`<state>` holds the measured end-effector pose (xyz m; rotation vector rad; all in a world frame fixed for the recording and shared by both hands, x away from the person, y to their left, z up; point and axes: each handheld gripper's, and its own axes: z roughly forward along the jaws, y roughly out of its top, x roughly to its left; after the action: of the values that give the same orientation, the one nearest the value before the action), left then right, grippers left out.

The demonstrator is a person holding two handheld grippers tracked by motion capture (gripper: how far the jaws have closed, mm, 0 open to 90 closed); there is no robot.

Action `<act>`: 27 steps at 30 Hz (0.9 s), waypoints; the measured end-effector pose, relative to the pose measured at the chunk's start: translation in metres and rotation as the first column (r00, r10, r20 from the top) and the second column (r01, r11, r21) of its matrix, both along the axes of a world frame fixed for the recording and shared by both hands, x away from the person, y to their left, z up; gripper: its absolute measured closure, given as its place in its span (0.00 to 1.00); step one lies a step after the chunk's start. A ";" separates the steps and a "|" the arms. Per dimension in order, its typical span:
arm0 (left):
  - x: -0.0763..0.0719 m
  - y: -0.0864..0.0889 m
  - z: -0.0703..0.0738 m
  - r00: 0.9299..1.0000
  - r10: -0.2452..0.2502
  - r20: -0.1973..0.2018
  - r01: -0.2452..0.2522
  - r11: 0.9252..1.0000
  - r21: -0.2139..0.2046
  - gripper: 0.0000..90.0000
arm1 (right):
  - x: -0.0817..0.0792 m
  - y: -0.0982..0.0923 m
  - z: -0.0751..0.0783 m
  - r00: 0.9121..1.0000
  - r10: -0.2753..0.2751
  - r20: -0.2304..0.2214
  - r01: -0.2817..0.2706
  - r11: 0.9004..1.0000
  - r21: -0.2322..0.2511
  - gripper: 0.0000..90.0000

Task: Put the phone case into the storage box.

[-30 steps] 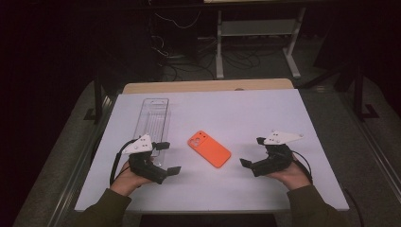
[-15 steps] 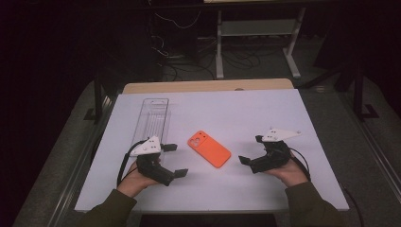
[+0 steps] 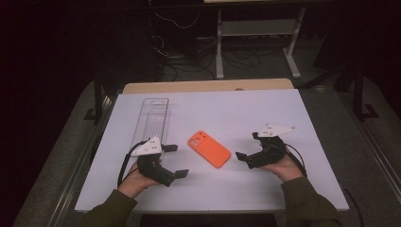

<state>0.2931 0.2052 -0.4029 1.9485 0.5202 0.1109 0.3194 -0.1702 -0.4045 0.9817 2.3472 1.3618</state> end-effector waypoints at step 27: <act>-0.001 -0.013 -0.008 1.000 -0.019 -0.015 0.019 1.000 0.023 0.00 | 0.022 0.016 0.004 1.000 -0.004 -0.006 0.004 1.000 0.009 0.00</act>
<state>0.2919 0.1922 -0.4112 1.9775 0.5114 0.0910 0.3416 -0.1539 -0.4002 0.9944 2.3440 1.3707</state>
